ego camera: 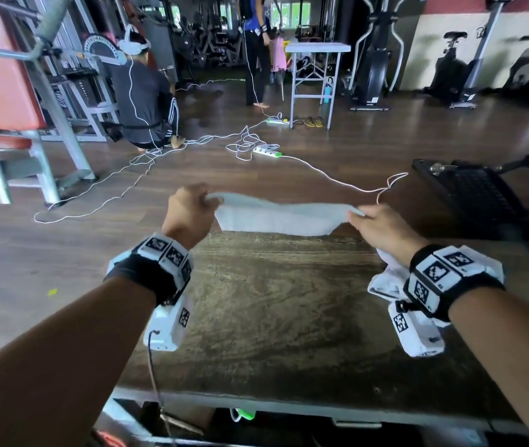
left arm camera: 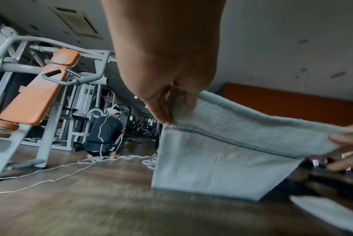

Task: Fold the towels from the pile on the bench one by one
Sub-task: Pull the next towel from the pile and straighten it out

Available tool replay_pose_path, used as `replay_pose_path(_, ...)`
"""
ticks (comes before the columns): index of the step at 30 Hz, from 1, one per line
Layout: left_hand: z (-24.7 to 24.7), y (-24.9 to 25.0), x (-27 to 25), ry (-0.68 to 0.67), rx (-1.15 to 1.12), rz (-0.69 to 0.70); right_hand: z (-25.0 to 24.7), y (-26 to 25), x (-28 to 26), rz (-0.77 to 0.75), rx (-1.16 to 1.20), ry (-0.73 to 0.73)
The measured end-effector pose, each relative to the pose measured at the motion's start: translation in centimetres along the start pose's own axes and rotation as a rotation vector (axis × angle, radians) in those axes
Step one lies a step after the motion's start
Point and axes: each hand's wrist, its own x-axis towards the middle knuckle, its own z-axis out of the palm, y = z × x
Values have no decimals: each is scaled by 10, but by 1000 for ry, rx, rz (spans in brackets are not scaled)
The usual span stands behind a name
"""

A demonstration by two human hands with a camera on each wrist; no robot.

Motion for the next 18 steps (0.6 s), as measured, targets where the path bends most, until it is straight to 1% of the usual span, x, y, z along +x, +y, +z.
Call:
replay_pose_path(1,2,-14,-12,-63,29,-12,4,5,-12,-8,-72,-29)
replay_pose_path(3,4,-35,-41,-145,81,-12,11,17,-40,-13,-160,-82)
replay_pose_path(6,1,-49,-87,-218,74,-20,24,42,-82,-92,-117,-205)
replay_pose_path(8,-5,-54,-112,-248,52,-5,26,48,-112,-148,-60,-241)
replay_pose_path(10,-14,-55,-131,-270,65,38,23,45,-139,-195,-15,-216)
replay_pose_path(13,-31,-46,-151,-277,53,85,21,49,-163,-225,24,-151)
replay_pose_path(15,-41,-39,-159,-296,56,78,17,55,-172,-186,43,-117)
replay_pose_path(18,-53,-34,-171,-298,19,84,7,56,-186,-128,67,-110)
